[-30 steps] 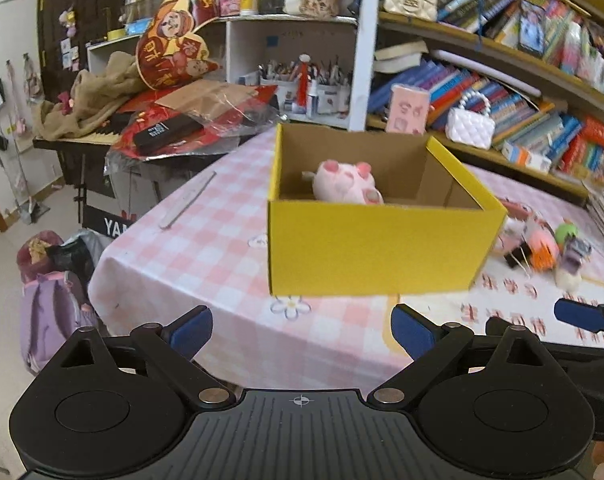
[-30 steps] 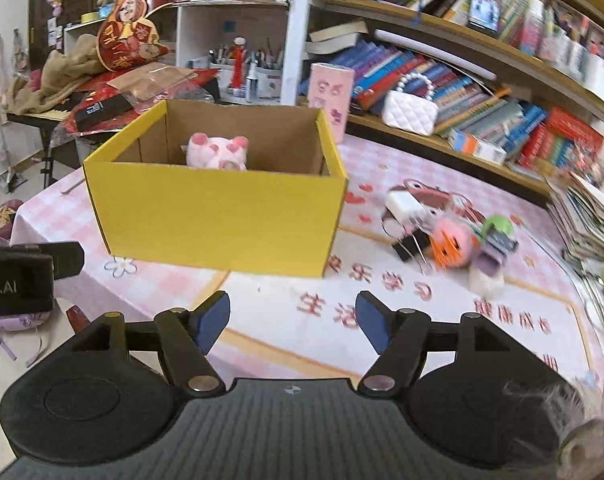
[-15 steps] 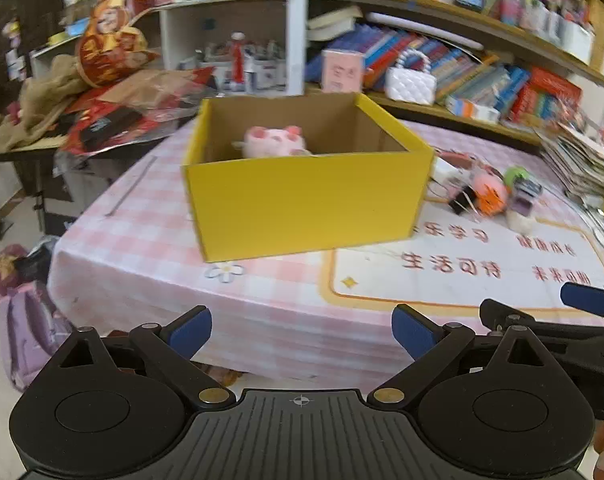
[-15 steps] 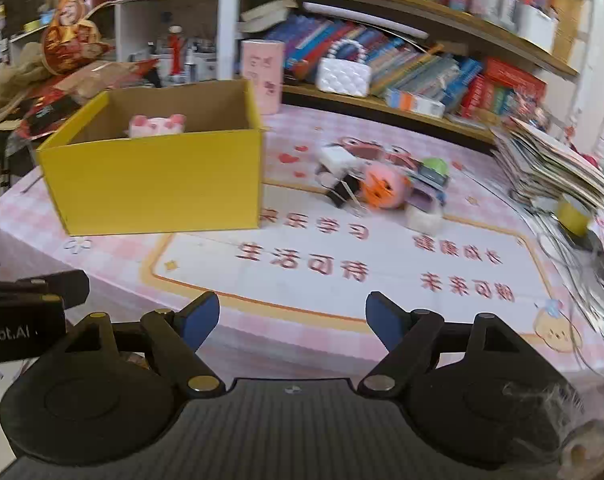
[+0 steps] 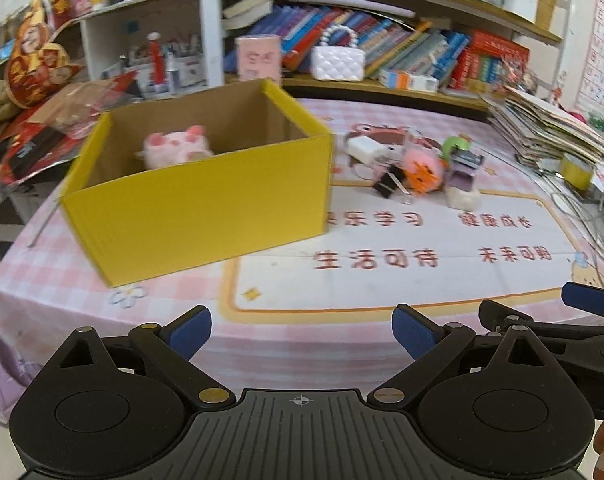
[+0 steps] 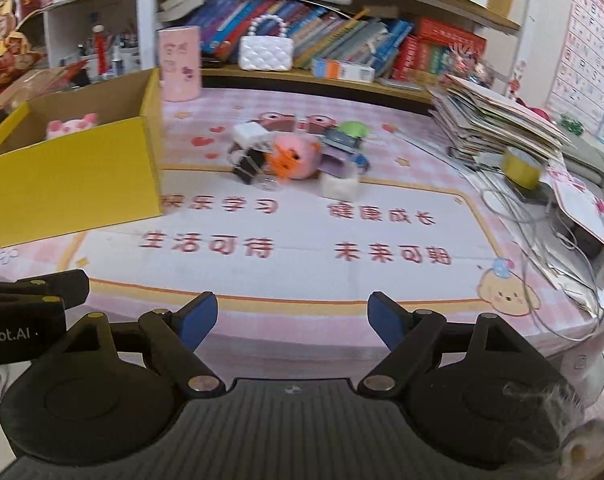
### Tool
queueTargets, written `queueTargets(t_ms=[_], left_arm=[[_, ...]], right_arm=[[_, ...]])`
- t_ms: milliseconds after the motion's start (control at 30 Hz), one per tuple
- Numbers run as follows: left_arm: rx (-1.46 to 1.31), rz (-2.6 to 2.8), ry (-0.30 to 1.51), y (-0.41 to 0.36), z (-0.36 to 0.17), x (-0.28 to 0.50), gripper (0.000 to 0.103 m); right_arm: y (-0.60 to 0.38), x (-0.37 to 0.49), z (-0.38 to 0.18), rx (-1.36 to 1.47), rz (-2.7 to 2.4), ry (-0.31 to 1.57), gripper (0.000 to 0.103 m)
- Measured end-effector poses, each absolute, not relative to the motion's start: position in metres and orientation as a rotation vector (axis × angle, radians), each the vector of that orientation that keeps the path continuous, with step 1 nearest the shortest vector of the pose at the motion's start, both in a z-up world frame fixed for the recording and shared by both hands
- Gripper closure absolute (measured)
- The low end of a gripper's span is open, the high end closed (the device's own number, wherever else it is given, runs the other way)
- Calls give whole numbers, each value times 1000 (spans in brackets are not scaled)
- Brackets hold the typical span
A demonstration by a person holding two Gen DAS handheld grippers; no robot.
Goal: Organize objects
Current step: 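Withdraw both tools from the box back toward the toy pile, then grasp the grey toy car with the right tool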
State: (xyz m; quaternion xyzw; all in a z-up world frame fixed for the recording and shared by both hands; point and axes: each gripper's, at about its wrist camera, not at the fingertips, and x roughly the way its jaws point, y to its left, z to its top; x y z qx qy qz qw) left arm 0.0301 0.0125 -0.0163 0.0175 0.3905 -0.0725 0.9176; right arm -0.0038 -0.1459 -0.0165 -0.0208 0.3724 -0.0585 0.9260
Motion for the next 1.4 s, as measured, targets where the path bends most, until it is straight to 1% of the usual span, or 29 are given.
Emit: queueTargets(t_ms=[500,800,867,1400], left_arm=[[44,-164,833,-53,-18,84,4],[12,-110,815,-80,-16,120,4],[7,-96,809,-87,-16,126,4],[-15,12,821,-112,-19,153,5]], right_arm=[[-215,51,-19,-25,-131,813,21],[-247,94,-14,-32,-50,793,28],[-252,103,-14,-34,-30,788,32],[-281,152,-24,-30,94,808,33]])
